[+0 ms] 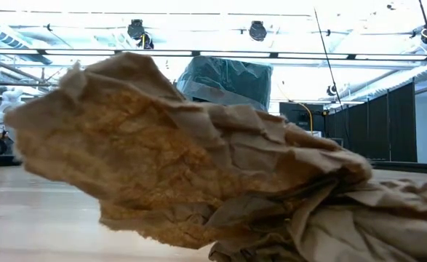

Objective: Place trash/remove bag and relplace
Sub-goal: Put the brown paper into the trash bin

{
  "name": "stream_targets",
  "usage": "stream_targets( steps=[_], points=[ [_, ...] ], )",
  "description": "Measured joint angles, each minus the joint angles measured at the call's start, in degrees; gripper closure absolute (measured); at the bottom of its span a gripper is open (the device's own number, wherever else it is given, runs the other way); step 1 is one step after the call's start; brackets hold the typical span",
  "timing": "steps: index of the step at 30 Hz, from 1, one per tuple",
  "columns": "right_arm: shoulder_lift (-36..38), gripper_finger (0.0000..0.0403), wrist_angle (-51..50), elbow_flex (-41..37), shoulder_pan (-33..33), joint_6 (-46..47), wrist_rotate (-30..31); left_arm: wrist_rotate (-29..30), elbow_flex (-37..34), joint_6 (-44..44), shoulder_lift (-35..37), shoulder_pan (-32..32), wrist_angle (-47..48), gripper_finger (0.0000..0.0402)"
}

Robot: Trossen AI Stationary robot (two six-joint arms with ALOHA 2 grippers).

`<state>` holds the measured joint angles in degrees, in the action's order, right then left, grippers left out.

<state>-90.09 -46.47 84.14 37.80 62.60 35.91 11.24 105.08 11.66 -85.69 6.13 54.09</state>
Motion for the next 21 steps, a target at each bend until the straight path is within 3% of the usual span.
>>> stream_targets(
  steps=[5,7,13,21],
  points=[
    [-2.95,0.0211,7.00,0.00,0.00,-8.84,-0.25,4.47,-2.20,4.30,0.42,12.75,3.99,0.0187],
    [-4.49,0.0211,9.13,0.00,0.05,-11.80,-0.74,8.95,-4.79,9.06,0.51,17.69,4.24,0.0187],
    [-9.84,0.0211,12.91,0.00,0.07,-18.96,-13.95,22.14,-16.07,26.31,0.42,29.72,2.52,0.0187],
    [-18.54,0.0211,15.95,0.00,0.02,-27.29,-25.58,23.80,-30.62,47.81,0.42,37.15,-0.25,0.0187]
  ],
)
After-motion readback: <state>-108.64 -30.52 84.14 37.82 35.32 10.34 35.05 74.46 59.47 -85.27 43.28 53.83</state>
